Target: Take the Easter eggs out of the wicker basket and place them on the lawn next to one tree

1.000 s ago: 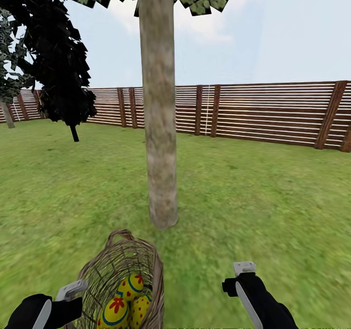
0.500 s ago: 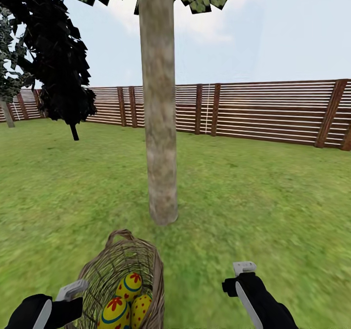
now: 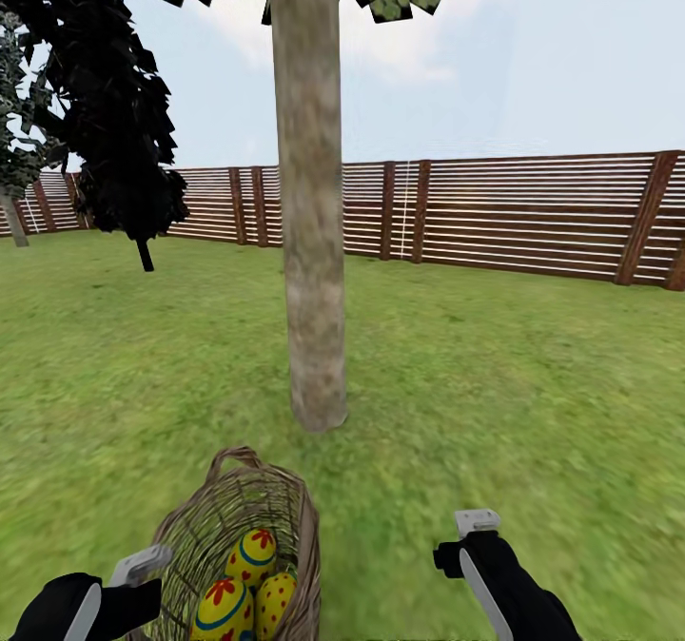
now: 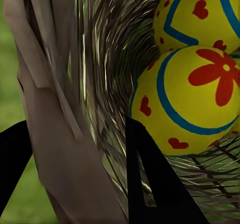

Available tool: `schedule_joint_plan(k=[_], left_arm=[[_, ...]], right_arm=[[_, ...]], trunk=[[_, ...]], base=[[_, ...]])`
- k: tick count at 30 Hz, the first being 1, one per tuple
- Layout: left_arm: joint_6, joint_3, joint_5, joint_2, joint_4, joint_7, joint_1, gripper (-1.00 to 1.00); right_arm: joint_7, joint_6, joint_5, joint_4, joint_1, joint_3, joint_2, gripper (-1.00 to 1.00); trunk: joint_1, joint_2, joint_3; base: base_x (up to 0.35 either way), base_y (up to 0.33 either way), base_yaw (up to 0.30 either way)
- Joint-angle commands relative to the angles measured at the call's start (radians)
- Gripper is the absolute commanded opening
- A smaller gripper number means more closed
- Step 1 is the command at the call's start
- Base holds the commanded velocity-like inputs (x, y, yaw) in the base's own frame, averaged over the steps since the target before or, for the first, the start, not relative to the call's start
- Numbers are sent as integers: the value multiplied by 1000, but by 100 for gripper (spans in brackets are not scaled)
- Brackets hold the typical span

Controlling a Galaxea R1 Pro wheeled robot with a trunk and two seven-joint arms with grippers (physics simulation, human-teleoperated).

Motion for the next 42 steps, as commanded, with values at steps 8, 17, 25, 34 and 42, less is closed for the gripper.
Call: schedule_joint_plan(k=[8, 17, 25, 34, 42], left_arm=[[5, 2, 10, 0, -1, -7, -1, -100], [7, 2, 10, 0, -1, -7, -1, -100], [6, 0, 11, 0, -11, -8, -1, 100], [7, 0, 11, -2, -6, -10, -1, 100], [8, 1, 10, -2, -1, -8, -1, 100]], right_arm=[[-10, 3, -10, -1, -1, 4, 0, 100], [-10, 3, -10, -1, -1, 4, 0, 100], [-10, 3, -10, 0, -1, 3, 0, 100], [-10, 2, -9, 10, -1, 5, 2, 100], [-10, 2, -8, 10, -1, 5, 3, 100]], trunk=[[10, -16, -31], [14, -18, -65], [14, -18, -65], [14, -18, -65], [11, -17, -38]], base=[[0, 0, 0], [0, 0, 0], [0, 0, 0], [0, 0, 0], [0, 0, 0]])
